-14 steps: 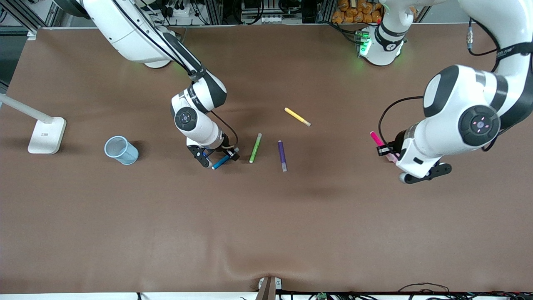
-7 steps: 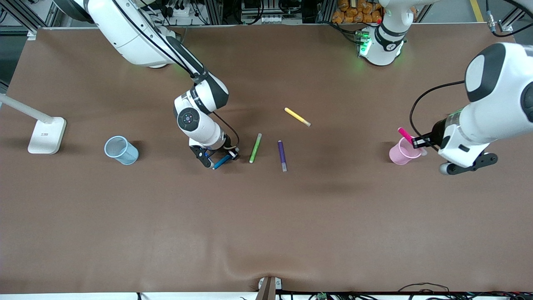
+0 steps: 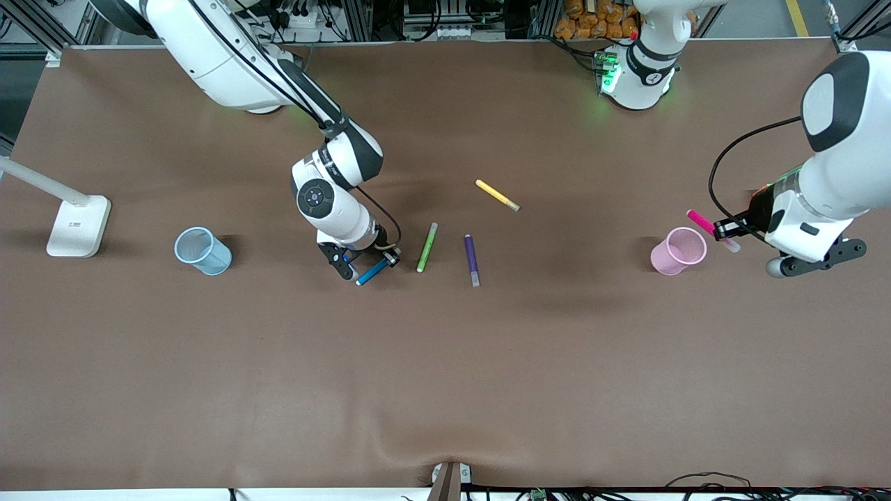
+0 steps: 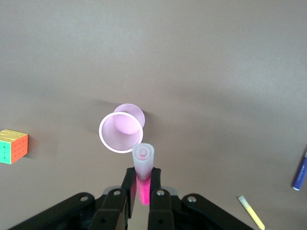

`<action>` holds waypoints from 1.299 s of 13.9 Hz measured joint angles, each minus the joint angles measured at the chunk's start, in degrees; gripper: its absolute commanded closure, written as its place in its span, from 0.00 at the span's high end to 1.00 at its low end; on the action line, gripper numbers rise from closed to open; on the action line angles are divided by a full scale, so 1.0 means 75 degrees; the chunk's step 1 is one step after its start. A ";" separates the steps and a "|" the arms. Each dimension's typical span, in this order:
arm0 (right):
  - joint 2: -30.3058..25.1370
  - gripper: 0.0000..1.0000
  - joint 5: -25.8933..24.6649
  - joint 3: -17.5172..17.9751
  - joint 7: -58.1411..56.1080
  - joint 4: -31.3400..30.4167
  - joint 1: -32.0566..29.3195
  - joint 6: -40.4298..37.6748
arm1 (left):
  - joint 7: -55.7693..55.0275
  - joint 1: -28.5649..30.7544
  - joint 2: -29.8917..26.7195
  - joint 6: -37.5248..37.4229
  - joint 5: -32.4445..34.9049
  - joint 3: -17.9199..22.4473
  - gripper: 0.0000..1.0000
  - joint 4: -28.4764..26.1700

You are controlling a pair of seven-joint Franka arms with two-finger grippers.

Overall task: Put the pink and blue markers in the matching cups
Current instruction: 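Carry the pink marker over the pink cup while the right gripper lifts, then lower the pink marker into the pink cup while the right gripper nears the blue cup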

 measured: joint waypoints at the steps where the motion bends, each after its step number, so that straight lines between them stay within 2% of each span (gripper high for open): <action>1: -0.0021 0.00 0.0000 -0.0010 0.0008 0.0109 -0.0009 -0.0295 | 0.0000 0.0077 -0.0121 0.0219 0.0000 0.0001 0.00 -0.0255; 7: -0.0379 0.00 -0.0004 -0.0124 0.0021 0.1300 -0.0242 -0.3197 | 0.0046 0.0610 -0.0388 0.1440 0.0000 0.0003 0.00 -0.1314; 11: -0.0491 0.00 -0.0006 -0.0200 -0.0148 0.2102 -0.0571 -0.4883 | 0.0107 0.0648 -0.0415 0.2151 0.0000 -0.0016 0.00 -0.1920; 13: -0.0592 0.00 0.0079 -0.0430 -0.0651 0.2464 -0.0719 -0.5847 | 0.0108 0.0648 -0.0428 0.2726 0.0000 -0.0018 0.00 -0.2292; 15: -0.0767 0.00 0.0671 -0.1016 -0.1570 0.2782 -0.0763 -0.6858 | 0.0110 0.0649 -0.0429 0.3346 0.0000 -0.0016 0.00 -0.2693; 18: -0.1094 0.00 0.1846 -0.2502 -0.3602 0.3000 -0.0816 -0.8377 | 0.0182 0.0650 -0.0429 0.3736 0.0000 -0.0011 0.00 -0.3026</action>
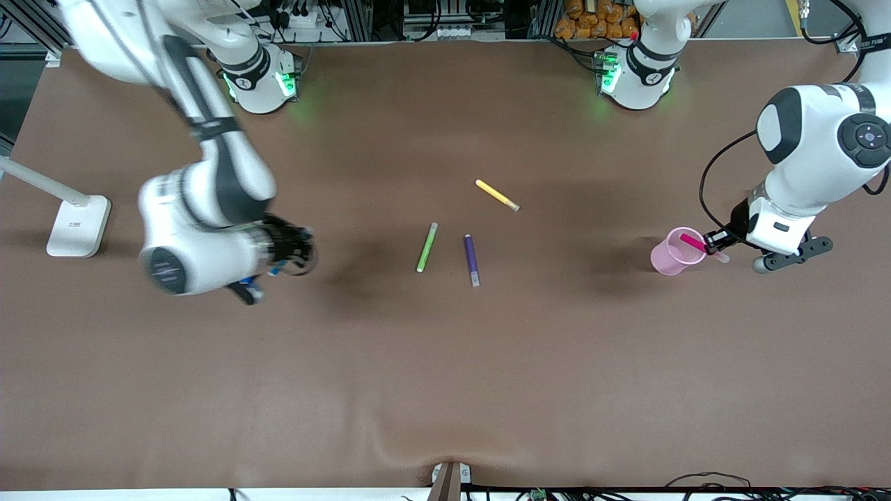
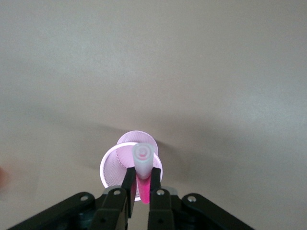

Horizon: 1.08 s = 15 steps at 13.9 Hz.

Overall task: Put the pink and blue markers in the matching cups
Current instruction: 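Lower the pink marker into the pink cup while the right gripper nears the blue cup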

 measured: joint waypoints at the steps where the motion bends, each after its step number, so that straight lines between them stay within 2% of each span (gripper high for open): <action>1: -0.0070 0.00 0.0279 -0.0472 -0.0648 0.0001 -0.0028 -0.0442 | 0.0009 0.0003 0.0001 0.0130 0.0000 0.0003 0.00 -0.0080; 4: -0.0086 0.00 0.1032 -0.1577 -0.2053 -0.0026 -0.0076 -0.1513 | 0.0027 0.0144 0.0031 0.0632 0.0000 0.0011 0.00 -0.0378; 7: -0.0039 0.00 0.1107 -0.2312 -0.3049 -0.0107 -0.0085 -0.2164 | 0.0046 0.0219 0.0075 0.0757 0.0000 0.0016 0.00 -0.0495; 15: 0.0280 0.00 0.1124 -0.3499 -0.4903 -0.0741 -0.0104 -0.2319 | 0.0046 0.0288 0.0097 0.0773 0.0000 0.0016 0.00 -0.0619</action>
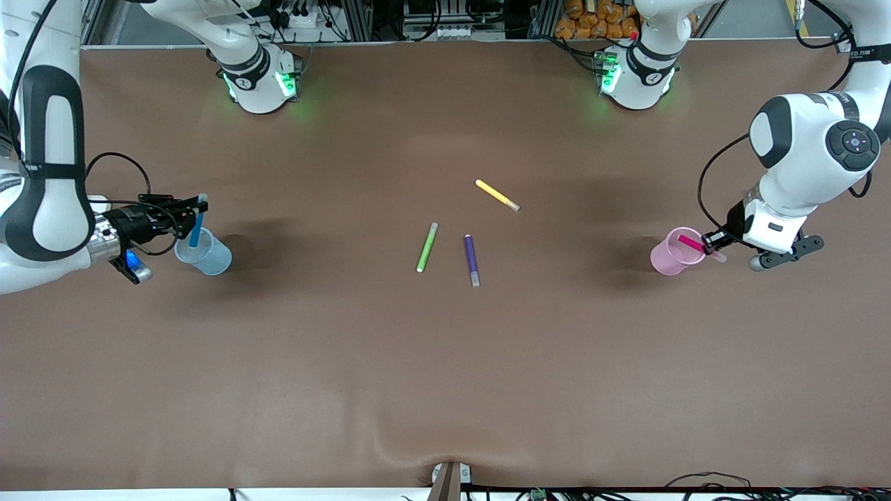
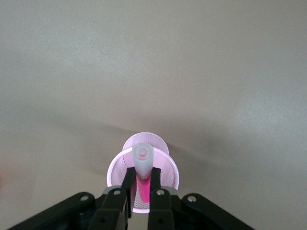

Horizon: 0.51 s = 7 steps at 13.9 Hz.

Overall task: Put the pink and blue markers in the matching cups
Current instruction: 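Lower the pink marker into the pink cup while the right gripper nears the blue cup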

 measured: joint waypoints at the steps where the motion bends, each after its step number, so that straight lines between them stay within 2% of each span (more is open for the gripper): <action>1: 0.0079 0.00 0.0001 -0.0085 -0.0234 -0.0067 -0.0012 0.0007 | 0.0000 0.0017 0.0001 0.0001 0.0000 0.0000 0.00 -0.0013; 7: 0.0583 0.00 0.0078 -0.0266 -0.0950 -0.0167 -0.0197 0.0152 | 0.0000 0.0043 0.0042 0.0002 0.0000 0.0000 0.00 -0.0143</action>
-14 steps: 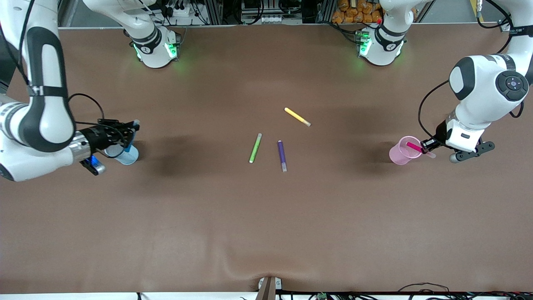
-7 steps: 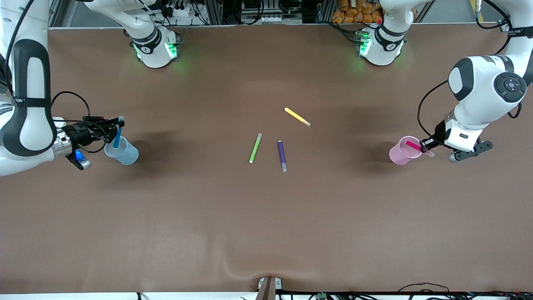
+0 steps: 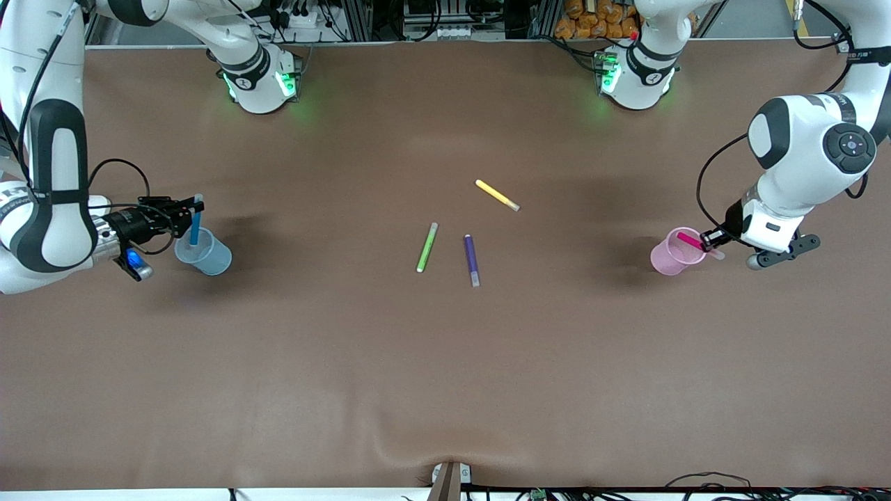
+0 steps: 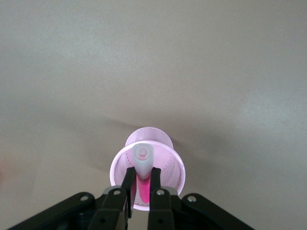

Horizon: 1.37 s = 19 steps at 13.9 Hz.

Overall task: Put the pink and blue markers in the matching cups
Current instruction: 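Lower the pink marker into the pink cup while the right gripper nears the blue cup, then release both markers into their cups and raise both grippers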

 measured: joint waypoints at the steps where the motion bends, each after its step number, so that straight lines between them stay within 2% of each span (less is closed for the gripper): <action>1: 0.0004 0.00 0.0012 0.0000 -0.0005 0.0001 0.0000 0.0059 | 0.0000 0.0014 0.0016 0.0000 0.0000 0.0000 0.00 -0.0017; 7: 0.0090 0.00 0.0095 -0.0075 -0.0023 0.0001 -0.0001 0.0423 | 0.0000 0.0072 0.0248 0.0003 0.0000 0.0001 0.00 -0.0041; 9: 0.0168 0.03 0.0141 -0.0080 -0.0067 0.0001 0.0000 0.0591 | 0.0000 0.0131 0.0329 0.0005 0.0000 0.0002 0.00 -0.0043; 10: 0.0207 0.10 0.0153 -0.0080 -0.0074 0.0001 0.0000 0.0656 | 0.0000 0.0147 0.0364 0.0005 0.0000 0.0001 0.00 -0.0044; 11: 0.0246 0.12 0.0172 -0.0080 -0.0080 0.0001 0.0000 0.0682 | 0.0000 0.0155 0.0393 0.0005 0.0000 0.0001 0.00 -0.0045; 13: 0.0314 0.26 0.0216 -0.0080 -0.0089 0.0002 0.0000 0.0708 | 0.0000 0.0156 0.0416 0.0007 0.0000 0.0001 0.00 -0.0045; 14: 0.0343 0.49 0.0226 -0.0079 -0.0103 0.0003 0.0001 0.0734 | 0.0000 0.0156 0.0421 0.0007 0.0000 0.0001 0.00 -0.0045; 15: 0.0357 0.59 0.0233 -0.0080 -0.0112 0.0004 0.0001 0.0774 | 0.0000 0.0156 0.0431 0.0007 0.0000 0.0001 0.03 -0.0047; 16: 0.0360 0.73 0.0240 -0.0080 -0.0124 0.0005 0.0001 0.0796 | 0.0000 0.0157 0.0443 0.0007 0.0000 0.0001 0.28 -0.0049; 17: 0.0360 0.81 0.0247 -0.0080 -0.0134 0.0010 0.0003 0.0800 | -0.0002 0.0157 0.0456 0.0007 0.0000 0.0000 0.77 -0.0050; 18: 0.0360 0.86 0.0254 -0.0079 -0.0141 0.0014 0.0005 0.0801 | -0.0006 0.0157 0.0468 0.0007 0.0000 -0.0003 1.00 -0.0050; 19: 0.0360 0.88 0.0262 -0.0079 -0.0147 0.0016 0.0007 0.0801 | -0.0014 0.0157 0.0481 0.0006 0.0000 -0.0005 1.00 -0.0050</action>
